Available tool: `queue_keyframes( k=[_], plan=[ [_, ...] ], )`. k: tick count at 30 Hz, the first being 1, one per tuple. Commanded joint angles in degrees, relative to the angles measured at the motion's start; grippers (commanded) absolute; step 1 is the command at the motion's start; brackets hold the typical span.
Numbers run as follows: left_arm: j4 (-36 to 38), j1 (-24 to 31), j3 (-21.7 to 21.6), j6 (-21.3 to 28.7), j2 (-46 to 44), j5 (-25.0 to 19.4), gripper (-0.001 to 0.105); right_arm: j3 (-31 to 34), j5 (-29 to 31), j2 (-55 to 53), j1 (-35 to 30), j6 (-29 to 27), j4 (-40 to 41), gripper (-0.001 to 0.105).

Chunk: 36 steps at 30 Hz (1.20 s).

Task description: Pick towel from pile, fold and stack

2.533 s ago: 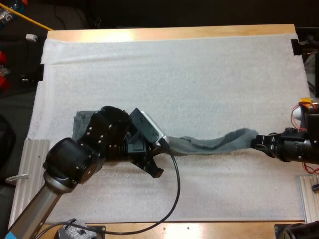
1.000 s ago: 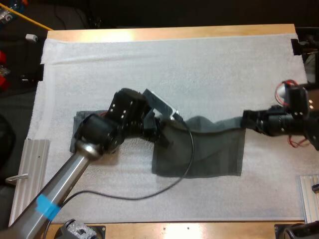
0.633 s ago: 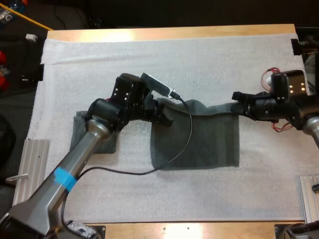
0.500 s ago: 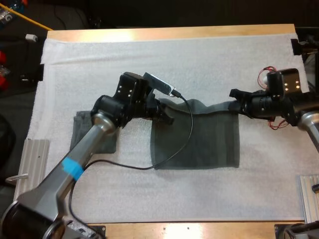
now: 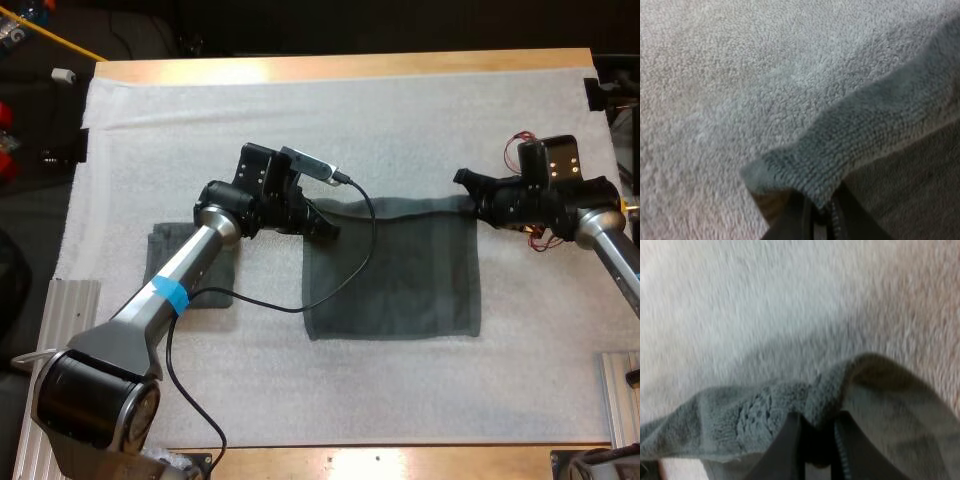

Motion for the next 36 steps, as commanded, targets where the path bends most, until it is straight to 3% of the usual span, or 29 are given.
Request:
queue_keyframes(
  k=[1, 5, 7, 10, 13, 17, 25, 36],
  plan=[
    [-1.8, 0.0, 0.0, -0.6, -0.2, 0.9, 0.000, -0.1, 0.5, -0.3, -0.2, 1.6, -1.6, 0.008],
    [-4.7, 0.0, 0.0, -3.8, -0.2, 2.2, 0.010, -0.1, 0.0, -0.3, -0.2, 6.6, -7.0, 0.036],
    [-5.5, 0.0, 0.0, -5.4, -0.2, 3.3, 0.025, -0.1, -1.4, -0.3, -0.2, 7.6, -11.1, 0.051],
    [-4.3, 0.0, -0.6, -5.6, -0.2, 4.6, 0.045, -0.2, -3.4, -0.6, -0.2, 7.1, -13.5, 0.052],
    [-2.8, 0.0, -1.2, -5.2, -1.2, 5.7, 0.056, -0.2, -3.5, -2.2, 0.0, 2.6, -12.9, 0.052],
    [-0.9, 0.0, -1.2, -3.5, -4.8, 5.7, 0.056, -0.2, -2.9, -5.9, 0.0, -3.9, -8.4, 0.052],
    [8.7, 0.0, -1.2, -2.2, -15.7, 5.7, 0.056, -0.2, 1.5, -17.2, 0.0, -15.6, 11.1, 0.052],
    [23.4, -1.9, -0.9, -2.2, -29.0, 5.7, 0.056, -0.2, 3.3, -30.3, 0.0, -19.8, 27.0, 0.052]
  ],
)
